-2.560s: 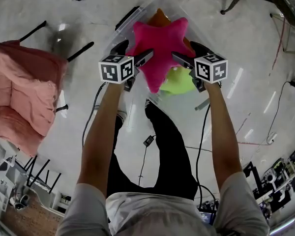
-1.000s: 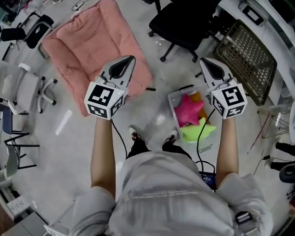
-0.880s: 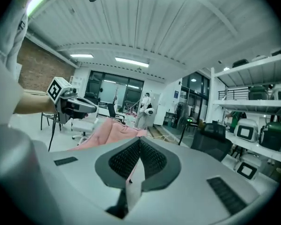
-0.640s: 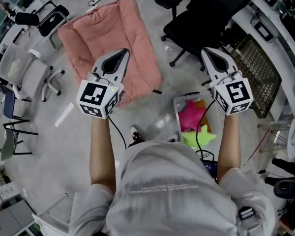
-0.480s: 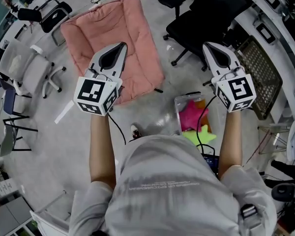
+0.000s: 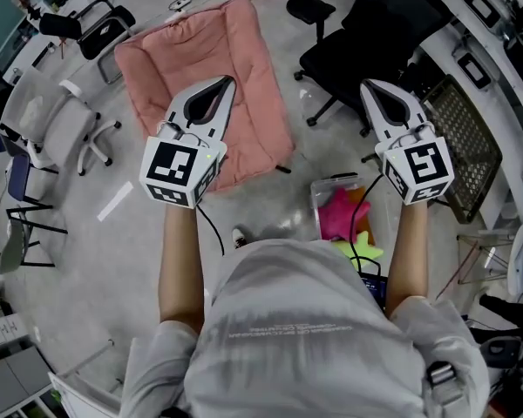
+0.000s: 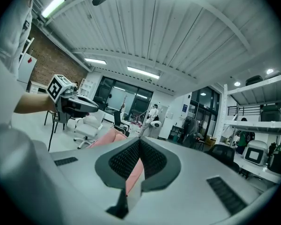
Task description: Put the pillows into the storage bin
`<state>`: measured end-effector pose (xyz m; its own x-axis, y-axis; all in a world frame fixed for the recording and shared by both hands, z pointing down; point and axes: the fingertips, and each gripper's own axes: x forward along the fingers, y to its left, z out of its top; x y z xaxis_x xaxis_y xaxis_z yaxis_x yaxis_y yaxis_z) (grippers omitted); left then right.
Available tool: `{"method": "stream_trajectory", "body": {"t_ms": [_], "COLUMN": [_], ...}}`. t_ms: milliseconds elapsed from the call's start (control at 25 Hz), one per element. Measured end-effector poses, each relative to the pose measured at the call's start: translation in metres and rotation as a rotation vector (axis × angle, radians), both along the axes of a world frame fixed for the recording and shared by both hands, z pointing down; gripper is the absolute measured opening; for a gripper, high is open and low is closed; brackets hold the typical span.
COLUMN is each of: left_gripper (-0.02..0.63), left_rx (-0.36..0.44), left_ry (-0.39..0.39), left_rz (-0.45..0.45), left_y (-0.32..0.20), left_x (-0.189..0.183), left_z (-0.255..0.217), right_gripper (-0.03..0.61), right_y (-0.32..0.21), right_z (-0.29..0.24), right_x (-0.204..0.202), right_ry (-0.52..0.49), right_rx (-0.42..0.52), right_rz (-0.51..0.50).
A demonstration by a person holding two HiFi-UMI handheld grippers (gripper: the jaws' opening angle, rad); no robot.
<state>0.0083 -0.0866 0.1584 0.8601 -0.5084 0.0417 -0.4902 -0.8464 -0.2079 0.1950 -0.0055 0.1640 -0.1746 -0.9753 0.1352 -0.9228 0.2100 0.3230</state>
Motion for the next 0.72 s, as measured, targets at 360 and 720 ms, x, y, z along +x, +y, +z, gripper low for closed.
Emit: {"method": "stream_trajectory", "body": {"t_ms": [360, 720], "left_gripper": [0.015, 0.015], "left_rx": [-0.008, -0.031], "left_ry": [0.001, 0.002], "left_rz": [0.025, 0.019], "left_y": [0.006, 0.004], "left_x": [0.014, 0.015], "left_z": [0.003, 0.013], "right_gripper": [0.025, 0.025], "right_y": [0.005, 0.006], "right_z": [0.004, 0.012], "right_x": [0.007, 0.013], "right_ry": [0.003, 0.003], "right_rx": [-0.015, -0.033], "right_rz": [0.009, 0.017]}}
